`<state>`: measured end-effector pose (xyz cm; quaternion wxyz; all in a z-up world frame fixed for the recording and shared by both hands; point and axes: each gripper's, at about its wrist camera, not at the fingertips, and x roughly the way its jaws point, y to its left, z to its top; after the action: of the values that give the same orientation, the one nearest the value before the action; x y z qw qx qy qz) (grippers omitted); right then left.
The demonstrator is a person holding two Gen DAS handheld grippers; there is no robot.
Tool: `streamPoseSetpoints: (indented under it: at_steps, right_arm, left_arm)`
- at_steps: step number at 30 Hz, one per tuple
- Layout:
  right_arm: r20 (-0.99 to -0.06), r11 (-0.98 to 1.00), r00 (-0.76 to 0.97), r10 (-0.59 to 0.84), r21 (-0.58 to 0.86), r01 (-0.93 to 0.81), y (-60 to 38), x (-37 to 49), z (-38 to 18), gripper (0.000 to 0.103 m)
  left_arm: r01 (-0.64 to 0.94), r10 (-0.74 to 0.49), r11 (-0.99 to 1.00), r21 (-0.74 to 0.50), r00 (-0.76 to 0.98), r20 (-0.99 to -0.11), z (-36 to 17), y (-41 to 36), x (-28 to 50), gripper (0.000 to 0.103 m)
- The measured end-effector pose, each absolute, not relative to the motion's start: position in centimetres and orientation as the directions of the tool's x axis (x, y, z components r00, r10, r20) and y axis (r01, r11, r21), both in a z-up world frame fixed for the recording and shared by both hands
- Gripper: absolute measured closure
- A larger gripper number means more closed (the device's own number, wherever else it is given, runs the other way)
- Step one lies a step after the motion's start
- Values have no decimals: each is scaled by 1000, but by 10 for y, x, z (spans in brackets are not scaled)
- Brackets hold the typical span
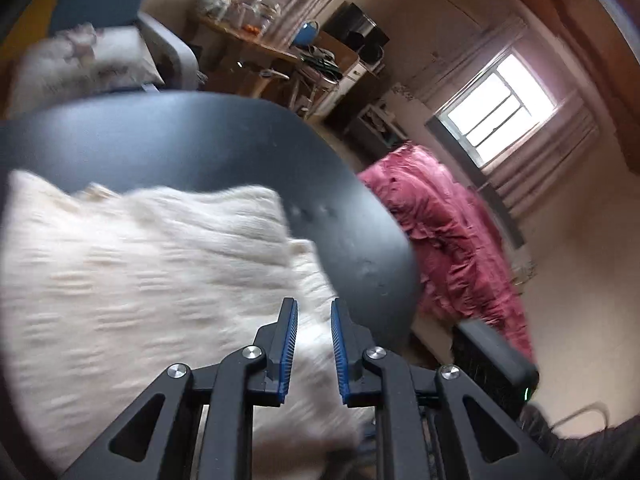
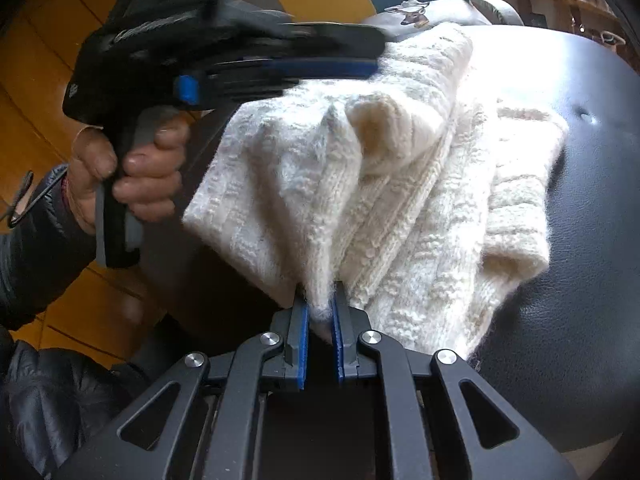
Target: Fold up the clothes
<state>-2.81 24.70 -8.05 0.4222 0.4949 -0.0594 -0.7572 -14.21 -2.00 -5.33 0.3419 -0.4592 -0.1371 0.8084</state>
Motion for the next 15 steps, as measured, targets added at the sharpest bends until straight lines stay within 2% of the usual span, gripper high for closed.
streamPoseSetpoints:
  at_steps: [5, 6, 9, 13, 15]
  right_arm:
    - [-698, -626, -145, -701, 504, 595, 260, -37, -81, 92]
    - [-693, -624, -144, -706, 513, 590, 264, -39, -80, 91]
    - [-657, -611, -156, -738, 551, 569, 235, -43, -59, 78]
    - [-596, -582, -189, -780, 582, 568, 251, -44, -48, 55]
    - [-580, -566, -188, -793, 585, 581, 255, -45, -44, 54]
  left_arm:
    - [-506, 473, -826, -249, -383, -793, -57, -34, -105, 88]
    - [-517, 458, -825, -228, -376, -805, -62, -33, -100, 88]
    - [-544, 443, -814, -204, -352, -825, -78, -23, -85, 88]
    - [-577, 454, -792, -200, -337, -825, -93, -16, -67, 88]
    - [-579, 471, -786, -216, -336, -815, -94, -19, -61, 88]
